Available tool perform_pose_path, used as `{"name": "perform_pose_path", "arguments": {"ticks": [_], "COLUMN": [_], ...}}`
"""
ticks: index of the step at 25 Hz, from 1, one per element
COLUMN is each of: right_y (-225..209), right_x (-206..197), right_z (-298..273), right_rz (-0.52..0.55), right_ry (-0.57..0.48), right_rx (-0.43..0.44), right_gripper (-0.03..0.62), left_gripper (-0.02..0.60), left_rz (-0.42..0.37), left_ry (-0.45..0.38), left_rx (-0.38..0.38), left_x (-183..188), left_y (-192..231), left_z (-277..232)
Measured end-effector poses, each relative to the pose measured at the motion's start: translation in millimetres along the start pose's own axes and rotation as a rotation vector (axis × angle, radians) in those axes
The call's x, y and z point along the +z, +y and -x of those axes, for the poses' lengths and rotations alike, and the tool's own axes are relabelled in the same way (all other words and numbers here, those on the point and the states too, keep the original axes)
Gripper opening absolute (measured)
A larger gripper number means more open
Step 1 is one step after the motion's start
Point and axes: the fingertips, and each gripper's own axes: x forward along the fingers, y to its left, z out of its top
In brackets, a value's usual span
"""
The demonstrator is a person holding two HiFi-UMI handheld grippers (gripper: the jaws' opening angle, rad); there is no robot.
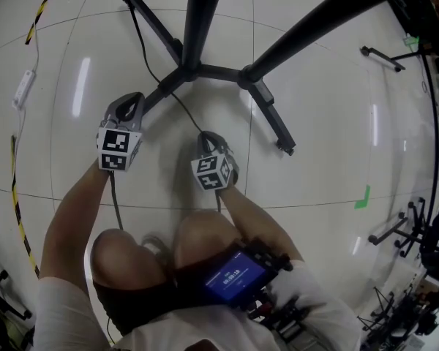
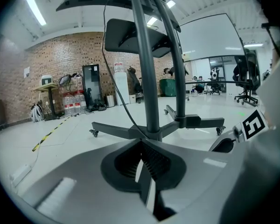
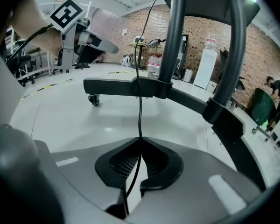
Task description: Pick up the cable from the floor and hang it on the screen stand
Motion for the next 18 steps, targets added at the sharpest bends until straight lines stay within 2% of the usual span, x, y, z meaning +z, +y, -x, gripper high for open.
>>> {"name": "perform_pose_path", "arguments": {"ticks": [6, 12, 18], "right_y": [-31, -46, -65], "right_x": [21, 59, 114], "right_z": [51, 137, 232], "right_rz": [0.011, 0.025, 0.015], "right_ry": [0.008, 0.026, 0.043], "right_rx": [-0.056, -0.075, -0.095], "right_gripper": [0.029, 0.031, 0.032], "left_gripper": [0.003, 0.003, 0.003], "left_rz": [0.015, 0.035, 0.048], "left_ry": [0.019, 0.050, 0.074], "left_rx": [-0.005, -0.048, -0.084], "left_x": [25, 89, 171], "left_y": [-4, -29, -51], "left_z": [8, 35, 81]}}
